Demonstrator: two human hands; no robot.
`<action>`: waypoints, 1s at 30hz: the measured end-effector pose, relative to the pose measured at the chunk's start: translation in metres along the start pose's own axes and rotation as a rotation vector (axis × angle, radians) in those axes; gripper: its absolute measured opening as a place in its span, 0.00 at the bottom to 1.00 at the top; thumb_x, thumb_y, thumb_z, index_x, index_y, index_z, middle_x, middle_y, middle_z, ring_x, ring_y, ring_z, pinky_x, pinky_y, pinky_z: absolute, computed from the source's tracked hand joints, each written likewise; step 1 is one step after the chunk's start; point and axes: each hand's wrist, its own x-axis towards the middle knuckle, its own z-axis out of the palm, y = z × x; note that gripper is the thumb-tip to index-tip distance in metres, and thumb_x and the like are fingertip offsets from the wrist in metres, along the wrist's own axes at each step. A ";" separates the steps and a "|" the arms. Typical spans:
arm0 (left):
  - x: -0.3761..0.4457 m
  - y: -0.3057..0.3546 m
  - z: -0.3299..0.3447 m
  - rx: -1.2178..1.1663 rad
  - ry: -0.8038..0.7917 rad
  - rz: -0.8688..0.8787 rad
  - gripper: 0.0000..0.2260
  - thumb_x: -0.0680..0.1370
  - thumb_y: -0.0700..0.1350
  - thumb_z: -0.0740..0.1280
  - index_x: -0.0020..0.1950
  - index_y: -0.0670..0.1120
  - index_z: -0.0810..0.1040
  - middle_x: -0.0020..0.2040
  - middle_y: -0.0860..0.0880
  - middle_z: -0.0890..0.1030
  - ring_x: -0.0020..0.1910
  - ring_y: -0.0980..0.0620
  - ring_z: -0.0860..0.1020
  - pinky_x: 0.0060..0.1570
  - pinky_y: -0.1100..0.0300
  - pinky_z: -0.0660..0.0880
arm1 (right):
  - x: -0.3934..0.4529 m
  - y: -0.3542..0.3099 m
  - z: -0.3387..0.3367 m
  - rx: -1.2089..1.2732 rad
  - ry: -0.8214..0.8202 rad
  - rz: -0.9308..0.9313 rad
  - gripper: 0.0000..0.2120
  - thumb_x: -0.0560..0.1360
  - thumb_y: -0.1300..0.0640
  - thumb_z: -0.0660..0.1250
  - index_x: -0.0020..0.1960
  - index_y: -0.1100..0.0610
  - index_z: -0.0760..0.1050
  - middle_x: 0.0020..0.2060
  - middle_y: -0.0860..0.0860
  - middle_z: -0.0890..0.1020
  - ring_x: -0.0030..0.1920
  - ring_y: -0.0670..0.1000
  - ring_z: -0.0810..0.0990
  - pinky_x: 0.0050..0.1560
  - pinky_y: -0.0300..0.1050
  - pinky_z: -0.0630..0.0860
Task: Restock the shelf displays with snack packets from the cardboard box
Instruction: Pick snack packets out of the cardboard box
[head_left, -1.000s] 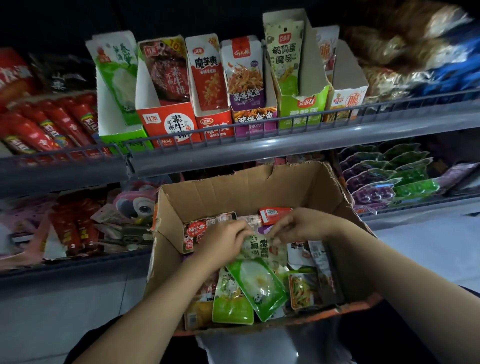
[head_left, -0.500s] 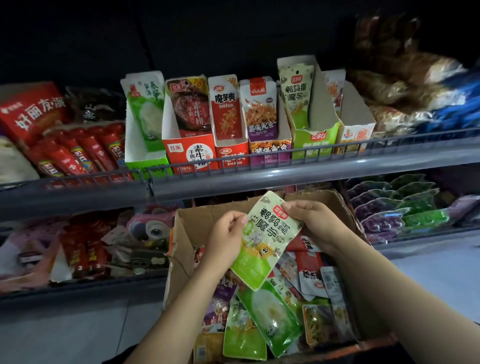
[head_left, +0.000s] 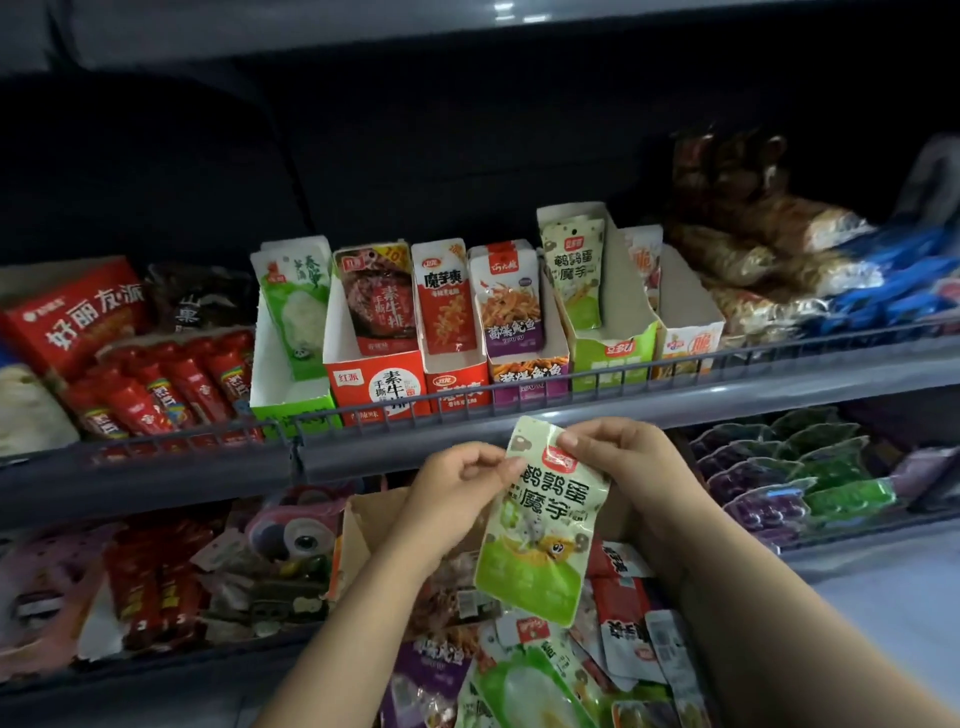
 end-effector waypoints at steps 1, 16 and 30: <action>0.007 0.009 0.001 -0.021 -0.028 -0.034 0.03 0.76 0.46 0.69 0.42 0.48 0.80 0.37 0.53 0.82 0.30 0.59 0.76 0.29 0.69 0.71 | 0.001 -0.005 0.000 0.003 0.014 -0.031 0.05 0.72 0.63 0.71 0.44 0.65 0.80 0.33 0.58 0.84 0.32 0.53 0.82 0.36 0.47 0.79; 0.136 0.139 0.026 -0.100 0.314 0.137 0.04 0.78 0.48 0.67 0.45 0.48 0.75 0.44 0.51 0.77 0.32 0.56 0.78 0.48 0.55 0.81 | 0.068 -0.004 -0.085 -0.961 0.283 -0.496 0.25 0.78 0.46 0.49 0.74 0.50 0.62 0.73 0.46 0.64 0.73 0.50 0.58 0.72 0.52 0.56; 0.207 0.163 0.063 -0.069 0.436 0.102 0.06 0.78 0.49 0.67 0.50 0.50 0.72 0.40 0.54 0.73 0.34 0.53 0.79 0.35 0.65 0.78 | 0.084 0.017 -0.086 -1.158 0.334 -0.563 0.22 0.76 0.47 0.63 0.68 0.43 0.63 0.75 0.44 0.58 0.69 0.52 0.57 0.65 0.57 0.66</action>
